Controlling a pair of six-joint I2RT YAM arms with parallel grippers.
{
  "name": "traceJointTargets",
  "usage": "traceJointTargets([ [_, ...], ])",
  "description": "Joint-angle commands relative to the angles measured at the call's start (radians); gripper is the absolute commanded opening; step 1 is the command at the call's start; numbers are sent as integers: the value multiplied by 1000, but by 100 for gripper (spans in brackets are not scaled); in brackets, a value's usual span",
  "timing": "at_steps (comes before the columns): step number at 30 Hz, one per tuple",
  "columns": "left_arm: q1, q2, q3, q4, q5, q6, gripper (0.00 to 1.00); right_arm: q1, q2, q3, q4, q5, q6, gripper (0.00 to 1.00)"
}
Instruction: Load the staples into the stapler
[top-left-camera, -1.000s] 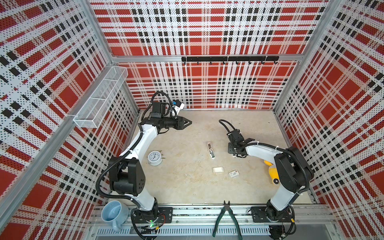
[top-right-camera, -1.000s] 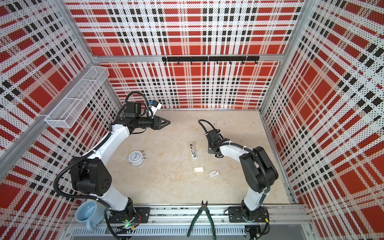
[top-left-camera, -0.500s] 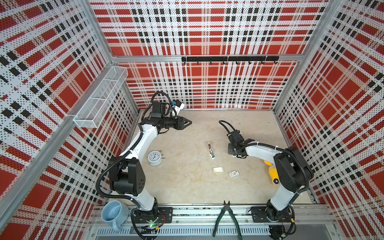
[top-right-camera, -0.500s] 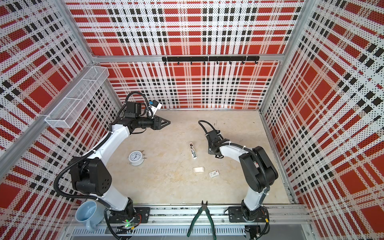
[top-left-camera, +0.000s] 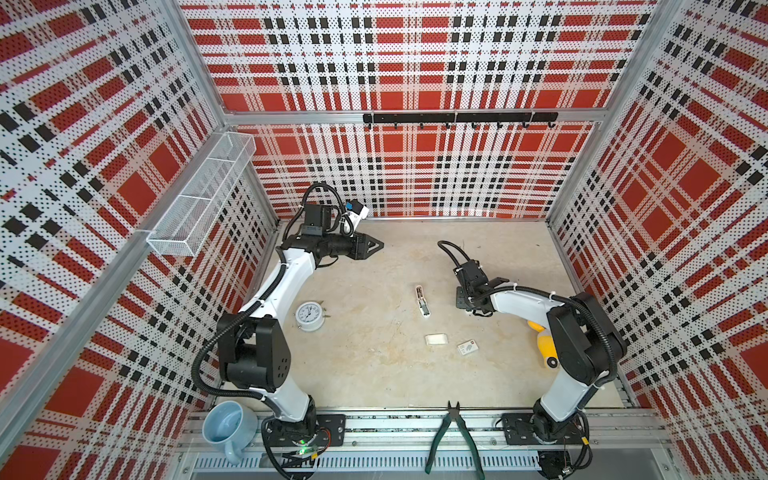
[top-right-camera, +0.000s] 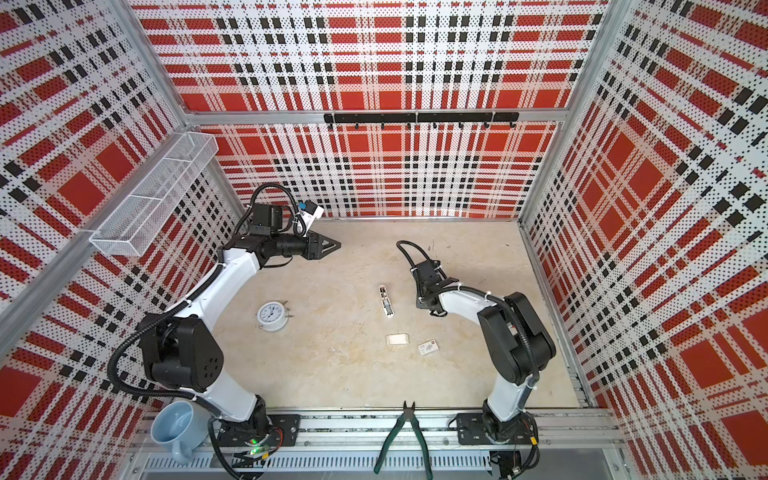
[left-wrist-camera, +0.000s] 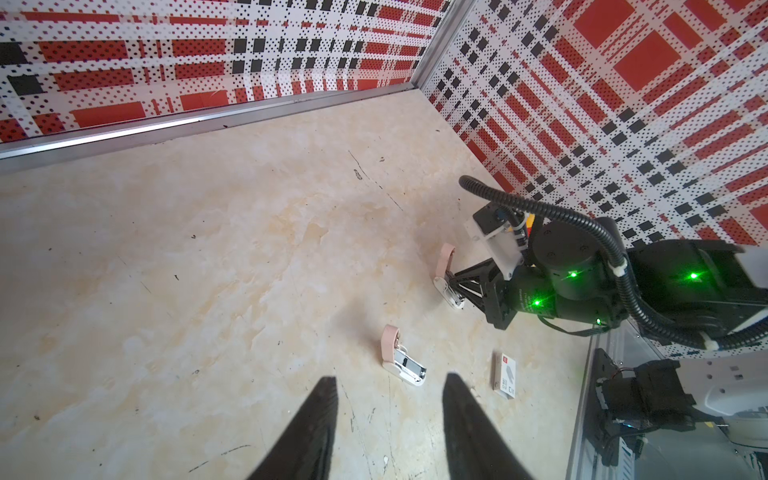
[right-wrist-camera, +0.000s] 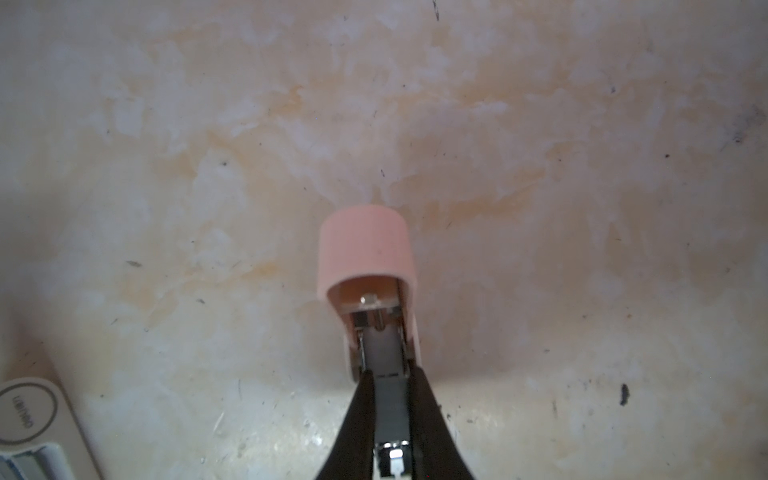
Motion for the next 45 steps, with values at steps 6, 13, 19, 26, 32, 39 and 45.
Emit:
traceJointTargets([
  [6, -7, 9, 21, -8, -2, 4, 45, -2, 25, -19, 32, -5, -2, 16],
  [13, -8, 10, 21, -8, -2, 4, 45, -1, 25, -24, 34, -11, -1, 17],
  [19, -10, 9, 24, -8, -2, 4, 45, -1, 17, -26, 34, -9, -2, 18],
  [26, -12, 5, 21, -8, -4, 4, 45, -2, 16, -32, 36, -9, 0, 18],
  [32, -11, 4, 21, -8, -3, 4, 45, -1, 12, -33, 36, -9, 1, 20],
  [39, -13, 5, 21, -6, -4, 4, 45, -2, -4, -34, 29, -4, -1, 23],
  [45, -13, 5, 25, -7, -4, 4, 45, -2, -29, -32, 22, 3, -3, 25],
])
